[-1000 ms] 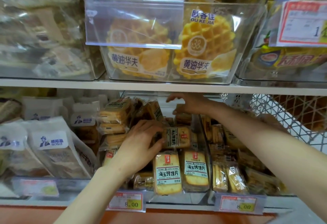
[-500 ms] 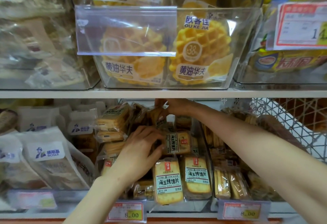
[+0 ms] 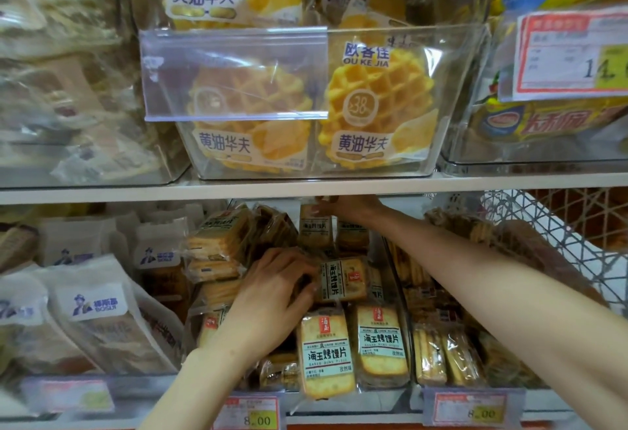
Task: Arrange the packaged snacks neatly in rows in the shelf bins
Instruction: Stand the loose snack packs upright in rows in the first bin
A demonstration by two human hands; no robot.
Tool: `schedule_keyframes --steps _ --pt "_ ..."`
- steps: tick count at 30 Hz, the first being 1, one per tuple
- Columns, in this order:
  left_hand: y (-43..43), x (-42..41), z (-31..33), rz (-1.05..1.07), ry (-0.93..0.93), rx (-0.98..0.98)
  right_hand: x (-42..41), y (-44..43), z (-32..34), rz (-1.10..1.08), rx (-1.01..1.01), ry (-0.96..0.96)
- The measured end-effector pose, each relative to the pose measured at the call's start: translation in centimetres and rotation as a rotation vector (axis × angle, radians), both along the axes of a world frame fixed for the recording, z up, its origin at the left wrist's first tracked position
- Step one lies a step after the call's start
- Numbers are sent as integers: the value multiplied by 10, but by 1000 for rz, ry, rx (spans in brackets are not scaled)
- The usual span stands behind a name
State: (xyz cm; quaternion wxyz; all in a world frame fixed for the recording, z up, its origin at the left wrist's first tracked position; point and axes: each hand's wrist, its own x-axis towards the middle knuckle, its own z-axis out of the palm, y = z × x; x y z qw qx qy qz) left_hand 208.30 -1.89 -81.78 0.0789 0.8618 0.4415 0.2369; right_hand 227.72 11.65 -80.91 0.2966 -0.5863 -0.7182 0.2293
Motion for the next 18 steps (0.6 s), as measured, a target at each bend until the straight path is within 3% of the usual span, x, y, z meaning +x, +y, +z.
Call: schedule_keyframes --steps 5,11,13,16,18 --pt "0 0 1 -10 -9 6 4 -6 6 -4 52 -175" --pt "1 0 0 -24 -20 25 0 -8 6 -98 170 -89" --pt "2 0 1 -24 0 20 -2 -20 16 -144 144 41" --pt "1 1 3 -25 1 15 8 -39 30 -116 63 415" --pt "0 2 4 -11 2 5 18 -55 38 -152 73 504"
